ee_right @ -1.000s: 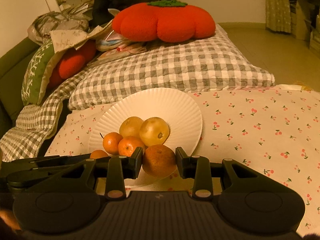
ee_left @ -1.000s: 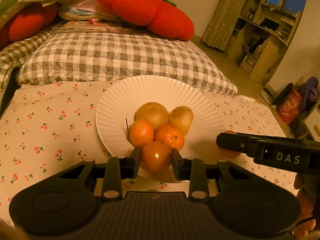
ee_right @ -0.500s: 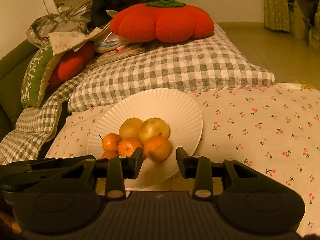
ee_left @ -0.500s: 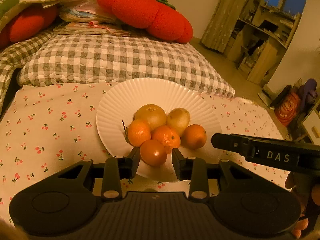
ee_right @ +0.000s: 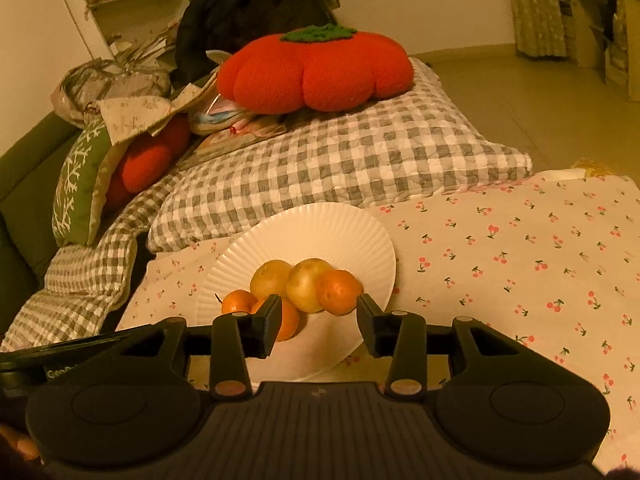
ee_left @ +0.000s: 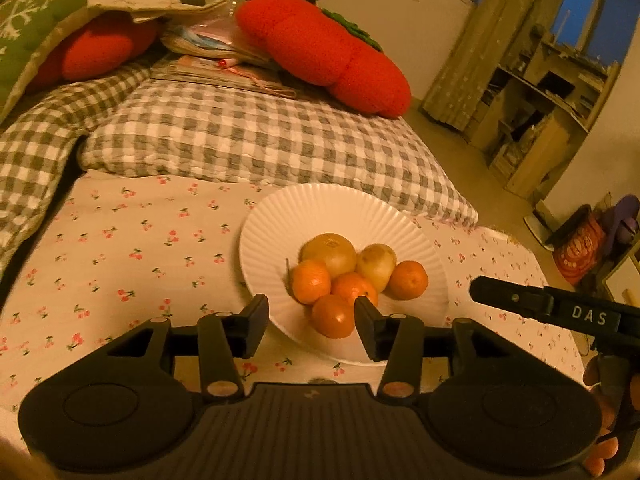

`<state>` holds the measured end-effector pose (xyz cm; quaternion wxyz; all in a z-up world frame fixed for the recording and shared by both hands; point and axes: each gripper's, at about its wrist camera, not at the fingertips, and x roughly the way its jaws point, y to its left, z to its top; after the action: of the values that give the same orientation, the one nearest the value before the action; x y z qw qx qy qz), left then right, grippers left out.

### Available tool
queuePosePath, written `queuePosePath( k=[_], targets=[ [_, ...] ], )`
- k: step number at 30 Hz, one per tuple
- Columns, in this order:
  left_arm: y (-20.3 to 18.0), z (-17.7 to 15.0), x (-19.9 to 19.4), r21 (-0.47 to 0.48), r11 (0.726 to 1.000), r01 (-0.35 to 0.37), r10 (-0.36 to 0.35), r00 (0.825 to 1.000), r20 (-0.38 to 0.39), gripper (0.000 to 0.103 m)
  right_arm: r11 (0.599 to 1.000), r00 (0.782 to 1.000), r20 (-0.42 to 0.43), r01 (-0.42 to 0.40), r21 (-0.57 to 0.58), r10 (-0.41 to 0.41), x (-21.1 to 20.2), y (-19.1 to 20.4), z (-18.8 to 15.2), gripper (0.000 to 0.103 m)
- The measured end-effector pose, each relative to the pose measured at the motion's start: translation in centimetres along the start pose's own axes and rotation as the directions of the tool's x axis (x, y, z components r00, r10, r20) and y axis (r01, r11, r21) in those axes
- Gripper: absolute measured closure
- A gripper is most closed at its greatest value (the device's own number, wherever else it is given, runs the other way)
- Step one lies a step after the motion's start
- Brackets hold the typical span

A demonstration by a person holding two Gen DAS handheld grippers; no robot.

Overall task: Organize fruits
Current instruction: 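Withdraw both grippers from the plate back toward the remaining fruits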

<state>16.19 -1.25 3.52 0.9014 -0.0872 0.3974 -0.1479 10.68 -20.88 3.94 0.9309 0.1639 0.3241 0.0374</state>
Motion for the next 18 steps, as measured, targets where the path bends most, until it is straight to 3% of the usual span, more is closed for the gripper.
queuePosePath(
  k=[9, 18],
  targets=[
    [0.9, -0.1, -2.3, 0.006, 0.998, -0.056, 0.056, 0.998, 0.008, 0.061, 0.999, 1.000, -0.003, -0.025, -0.042, 0.025, -2.0, 1.2, -0.3, 0.060],
    [1.6, -1.3, -3.1, 0.034, 0.994, -0.102, 0.103, 0.993, -0.054, 0.056, 0.986, 0.998, -0.048, -0.043, -0.162, 0.036, -2.8, 3.5, -1.8, 0.054]
  ],
)
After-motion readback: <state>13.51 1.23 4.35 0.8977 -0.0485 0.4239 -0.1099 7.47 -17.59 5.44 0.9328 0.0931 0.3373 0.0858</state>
